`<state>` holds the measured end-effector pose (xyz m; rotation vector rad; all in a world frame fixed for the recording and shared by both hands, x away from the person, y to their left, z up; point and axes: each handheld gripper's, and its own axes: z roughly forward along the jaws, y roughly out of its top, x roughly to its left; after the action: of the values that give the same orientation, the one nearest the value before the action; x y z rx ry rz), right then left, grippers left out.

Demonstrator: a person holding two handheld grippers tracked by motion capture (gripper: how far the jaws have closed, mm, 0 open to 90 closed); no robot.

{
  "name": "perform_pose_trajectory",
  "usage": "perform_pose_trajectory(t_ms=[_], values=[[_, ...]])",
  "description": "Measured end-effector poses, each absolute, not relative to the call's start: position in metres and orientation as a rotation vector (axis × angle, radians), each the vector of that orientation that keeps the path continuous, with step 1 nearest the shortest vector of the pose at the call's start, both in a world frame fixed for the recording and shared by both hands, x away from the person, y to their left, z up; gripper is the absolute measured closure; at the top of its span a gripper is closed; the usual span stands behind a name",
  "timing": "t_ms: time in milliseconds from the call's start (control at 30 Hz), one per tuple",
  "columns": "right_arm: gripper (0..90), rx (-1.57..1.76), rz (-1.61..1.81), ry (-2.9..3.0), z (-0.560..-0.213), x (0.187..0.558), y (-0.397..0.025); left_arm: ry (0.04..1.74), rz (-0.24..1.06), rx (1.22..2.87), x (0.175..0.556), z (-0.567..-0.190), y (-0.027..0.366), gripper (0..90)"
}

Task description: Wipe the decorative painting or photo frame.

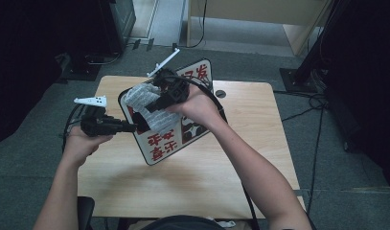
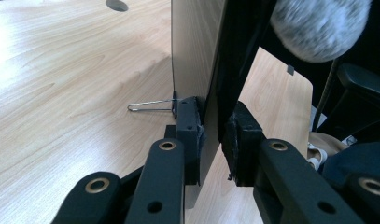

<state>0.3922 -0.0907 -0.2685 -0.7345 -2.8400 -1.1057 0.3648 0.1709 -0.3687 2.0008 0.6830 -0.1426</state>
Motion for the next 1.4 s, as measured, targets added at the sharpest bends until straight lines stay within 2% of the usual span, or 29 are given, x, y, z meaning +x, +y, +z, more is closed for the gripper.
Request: perform_pose_trajectory(t_ms=[433,1400], values=[[67.0,-0.734,-1.140,-2.816,-0.301,0.389,-0.100,0.691,-0.139,2.006,0.365,-0.368,0.171,77.9],[66.9,-0.719,-1.146,-2.777,-0.350,0.382,-0.110,0.702,-0.138,2.010,0.364,-0.367,0.170,78.0]])
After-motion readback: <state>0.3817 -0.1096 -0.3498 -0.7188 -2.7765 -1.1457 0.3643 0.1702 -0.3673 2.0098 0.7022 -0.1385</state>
